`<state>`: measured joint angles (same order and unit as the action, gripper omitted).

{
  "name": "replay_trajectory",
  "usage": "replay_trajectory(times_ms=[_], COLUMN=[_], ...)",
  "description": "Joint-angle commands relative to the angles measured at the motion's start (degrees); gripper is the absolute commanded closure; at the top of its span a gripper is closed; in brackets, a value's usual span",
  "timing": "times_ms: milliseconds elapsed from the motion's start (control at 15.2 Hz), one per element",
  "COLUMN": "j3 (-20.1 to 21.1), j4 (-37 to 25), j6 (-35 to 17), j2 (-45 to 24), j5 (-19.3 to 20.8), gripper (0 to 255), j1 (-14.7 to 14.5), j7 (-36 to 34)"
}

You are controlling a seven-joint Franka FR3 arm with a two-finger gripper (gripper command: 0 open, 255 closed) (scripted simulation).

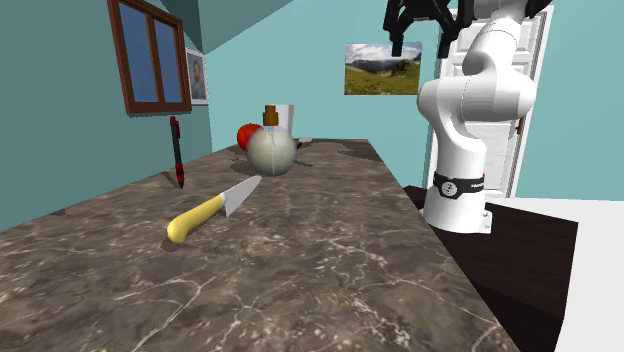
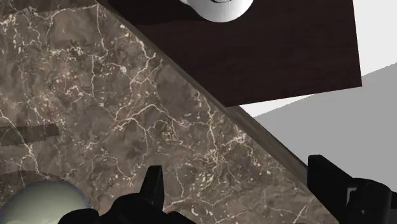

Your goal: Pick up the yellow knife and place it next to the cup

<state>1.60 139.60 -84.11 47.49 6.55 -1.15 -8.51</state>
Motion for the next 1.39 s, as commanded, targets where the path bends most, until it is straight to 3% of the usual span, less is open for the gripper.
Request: replay_trajectory(times_ms=[0,726,1056,1320], j3=[0.0,-13.9,-19.4,-23.0], j4=[0.0,0.3,-3.3,-7.8], j6=[0.0,-20.5,-28.9,-34.6], j2=[0.0,-15.0,-25.2,-34.3], j5=[0.0,6.6,5.8,2.7], gripper=[0,0,0,0], j1=[0.0,-1.6,-3.4,-5.1], j7=[0.0,22.2,32.7,41.9])
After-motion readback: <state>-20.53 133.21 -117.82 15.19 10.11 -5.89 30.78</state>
